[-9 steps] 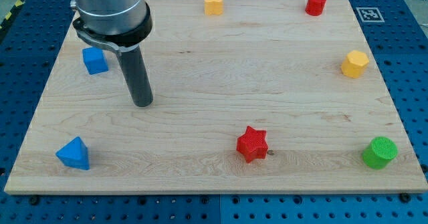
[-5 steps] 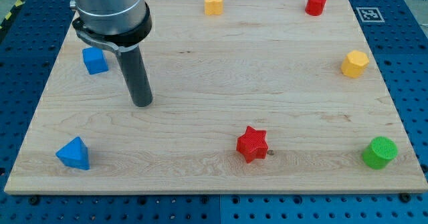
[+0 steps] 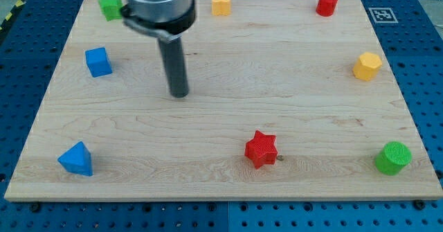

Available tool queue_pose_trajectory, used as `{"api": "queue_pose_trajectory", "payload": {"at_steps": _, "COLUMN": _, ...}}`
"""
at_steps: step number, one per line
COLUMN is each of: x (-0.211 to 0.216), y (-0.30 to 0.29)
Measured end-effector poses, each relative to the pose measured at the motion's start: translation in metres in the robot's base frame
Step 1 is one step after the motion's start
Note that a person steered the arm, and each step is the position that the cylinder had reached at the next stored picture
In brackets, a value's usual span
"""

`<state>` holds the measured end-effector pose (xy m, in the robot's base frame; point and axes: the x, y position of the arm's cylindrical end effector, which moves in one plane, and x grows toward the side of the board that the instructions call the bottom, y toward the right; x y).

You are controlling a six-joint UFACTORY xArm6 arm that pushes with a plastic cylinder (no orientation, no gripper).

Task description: Slide the green star diagonal to the blue cube

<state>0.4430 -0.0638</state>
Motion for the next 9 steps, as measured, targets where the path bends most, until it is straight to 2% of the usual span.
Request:
{"api": "queue_pose_trajectory", "payload": {"at_steps": 1, "x": -0.034, "y": 0.021}}
{"api": "queue_pose_trajectory", "payload": {"at_steps": 2, "x": -0.077, "y": 0.015}}
{"api": "queue_pose_trajectory", "payload": {"at_steps": 3, "x": -0.098, "y": 0.001}}
{"api": "queue_pose_trajectory", "payload": {"at_steps": 4, "x": -0.098, "y": 0.0}}
{"api": "queue_pose_trajectory", "payload": {"at_steps": 6, "x": -0.116, "y": -0.058}}
{"api": "queue_pose_trajectory", "payload": {"at_steps": 7, "x": -0.138, "y": -0.079}}
{"api": "queue_pose_trajectory", "payload": {"at_steps": 9, "x": -0.148, "y": -0.098}}
